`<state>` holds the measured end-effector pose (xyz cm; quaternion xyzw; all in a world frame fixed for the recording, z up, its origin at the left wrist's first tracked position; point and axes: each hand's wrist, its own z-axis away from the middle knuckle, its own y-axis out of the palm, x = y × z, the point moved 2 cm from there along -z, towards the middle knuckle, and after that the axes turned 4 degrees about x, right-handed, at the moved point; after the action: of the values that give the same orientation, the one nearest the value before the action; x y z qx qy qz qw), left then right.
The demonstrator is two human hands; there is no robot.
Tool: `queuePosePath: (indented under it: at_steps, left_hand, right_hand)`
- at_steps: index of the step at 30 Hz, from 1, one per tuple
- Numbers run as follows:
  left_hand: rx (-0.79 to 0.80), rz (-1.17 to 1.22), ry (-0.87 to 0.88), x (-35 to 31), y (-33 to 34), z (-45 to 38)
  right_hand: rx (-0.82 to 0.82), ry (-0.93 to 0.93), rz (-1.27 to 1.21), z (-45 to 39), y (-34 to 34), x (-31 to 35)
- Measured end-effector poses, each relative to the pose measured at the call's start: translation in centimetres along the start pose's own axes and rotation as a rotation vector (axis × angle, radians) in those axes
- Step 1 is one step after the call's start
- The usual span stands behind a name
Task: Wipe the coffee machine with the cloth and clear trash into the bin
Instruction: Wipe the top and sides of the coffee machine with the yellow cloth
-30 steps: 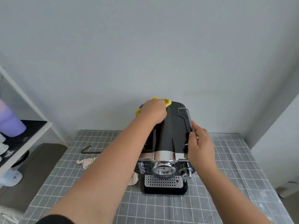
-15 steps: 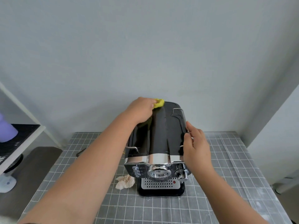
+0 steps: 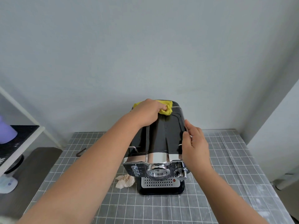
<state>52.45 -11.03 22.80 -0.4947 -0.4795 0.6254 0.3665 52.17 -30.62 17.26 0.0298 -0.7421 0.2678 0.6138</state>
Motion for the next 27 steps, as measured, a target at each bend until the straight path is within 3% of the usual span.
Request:
queuePosePath:
  at_steps: [21, 27]
  left_hand:
    - [0.091, 0.149, 0.210, -5.5, 3.4, 18.0]
    - [-0.055, 0.120, 0.116, -6.3, 3.9, 18.3]
  right_hand:
    - [0.006, -0.001, -0.018, 0.0, -0.2, 0.0]
    - [0.035, 0.011, -0.101, 0.2, -0.4, 0.3]
